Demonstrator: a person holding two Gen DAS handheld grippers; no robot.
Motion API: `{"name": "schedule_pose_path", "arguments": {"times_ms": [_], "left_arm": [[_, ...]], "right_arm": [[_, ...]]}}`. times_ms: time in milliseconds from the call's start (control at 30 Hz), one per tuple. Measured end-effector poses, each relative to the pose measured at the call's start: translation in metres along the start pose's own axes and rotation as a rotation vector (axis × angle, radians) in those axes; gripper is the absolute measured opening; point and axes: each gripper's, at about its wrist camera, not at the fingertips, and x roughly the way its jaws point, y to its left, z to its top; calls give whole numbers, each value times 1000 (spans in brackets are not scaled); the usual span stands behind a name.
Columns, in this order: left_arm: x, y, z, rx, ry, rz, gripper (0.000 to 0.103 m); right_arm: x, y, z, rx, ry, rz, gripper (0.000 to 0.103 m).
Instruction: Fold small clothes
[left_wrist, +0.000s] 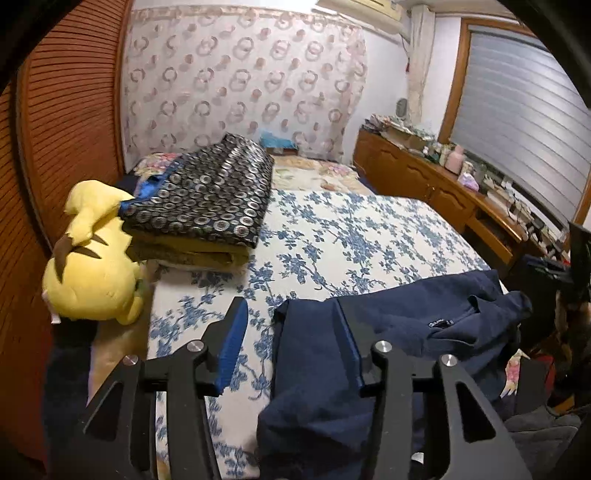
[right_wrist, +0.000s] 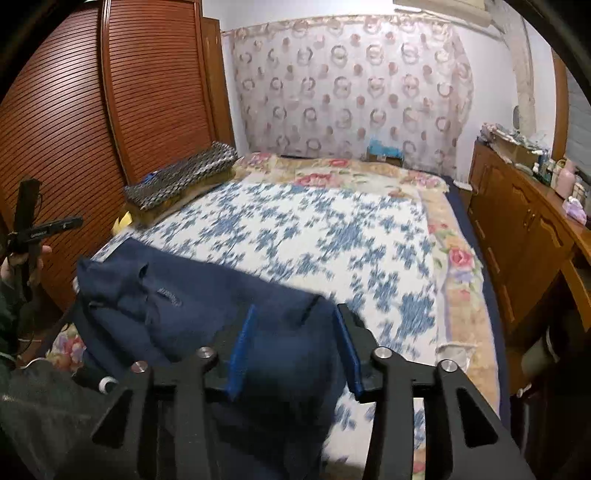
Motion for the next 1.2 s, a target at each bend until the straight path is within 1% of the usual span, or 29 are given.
{"name": "schedule_pose_path", "arguments": {"times_ms": [100,200,367,500,600,733,900,1200], "left_arm": [[25,0,4,29,55,0,48],[56,2,5,43,118,-1,48],[88,3,4,58,204,-3,48],[108,4,1,71,274,-8,48],[119,6,-1,68,318,-17,48],[125,4,-2,69,341,-21,48],[127,4,-1,61,347,-25,48],[136,-3,10,111,378,-11,48]], "right_arm": [[24,-7,4,3,31,-30,46],[51,-12,3,4,74,-37,46],[97,-17,-2,16,163,-59,46],[111,-24,-4,43,191,-78,46],[117,-28,-1,60,196,-60,48],[124,-29,-2,58,210,-58,51],[129,-38,-3,93,231,-51,60],[131,-36,-3,70,243,-48,60]]}}
